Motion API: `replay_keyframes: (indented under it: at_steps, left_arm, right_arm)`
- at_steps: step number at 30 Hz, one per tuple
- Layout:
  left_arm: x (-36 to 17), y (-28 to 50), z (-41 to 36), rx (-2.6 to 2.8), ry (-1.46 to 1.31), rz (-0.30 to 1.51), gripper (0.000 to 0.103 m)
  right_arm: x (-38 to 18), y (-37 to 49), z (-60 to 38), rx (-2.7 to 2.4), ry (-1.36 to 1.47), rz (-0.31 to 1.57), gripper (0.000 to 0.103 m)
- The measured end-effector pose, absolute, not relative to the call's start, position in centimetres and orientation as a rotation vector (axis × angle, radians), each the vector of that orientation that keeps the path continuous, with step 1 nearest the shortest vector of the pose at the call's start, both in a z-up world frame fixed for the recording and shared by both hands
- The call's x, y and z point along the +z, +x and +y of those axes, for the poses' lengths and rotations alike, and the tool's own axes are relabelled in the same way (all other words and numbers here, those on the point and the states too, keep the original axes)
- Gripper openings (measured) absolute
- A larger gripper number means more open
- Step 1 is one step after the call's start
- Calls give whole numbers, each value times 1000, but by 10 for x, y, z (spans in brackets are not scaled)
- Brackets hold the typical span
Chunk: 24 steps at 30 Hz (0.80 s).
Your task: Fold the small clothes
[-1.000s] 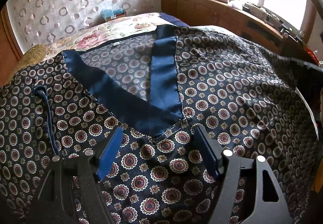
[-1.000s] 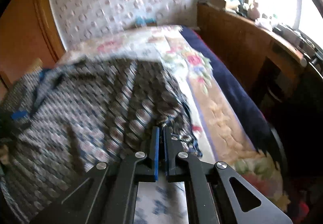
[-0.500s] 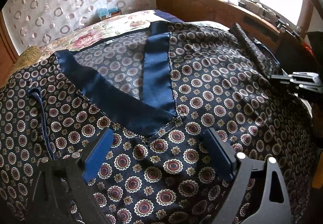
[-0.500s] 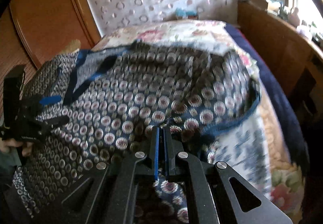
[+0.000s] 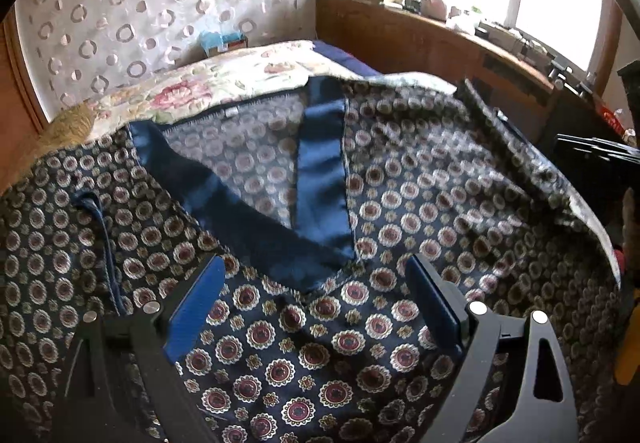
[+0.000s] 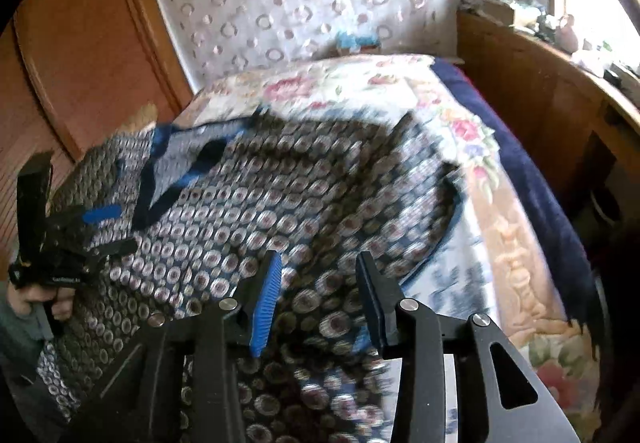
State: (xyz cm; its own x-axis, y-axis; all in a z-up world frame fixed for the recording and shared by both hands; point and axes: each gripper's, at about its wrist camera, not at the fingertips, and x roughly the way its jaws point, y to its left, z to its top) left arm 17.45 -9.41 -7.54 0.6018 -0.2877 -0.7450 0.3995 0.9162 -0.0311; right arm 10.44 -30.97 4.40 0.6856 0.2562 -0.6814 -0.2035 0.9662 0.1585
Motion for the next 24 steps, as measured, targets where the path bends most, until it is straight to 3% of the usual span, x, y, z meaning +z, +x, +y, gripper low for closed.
replay_keyframes:
  at_steps: [16, 18, 19, 24]
  left_arm:
    - [-60, 167, -93, -402, 122, 788, 92]
    - [-59, 167, -91, -399, 120, 785, 92]
    - [-58, 167, -91, -397, 119, 783, 92]
    - [-56, 168, -82, -378, 110, 776, 92]
  right_arm:
    - [8, 147, -342, 129, 120, 854, 39]
    - [8, 151, -338, 118, 82, 851, 24]
    - [7, 153, -335, 93, 51, 855, 7]
    - [12, 160, -322, 95, 12, 849, 1]
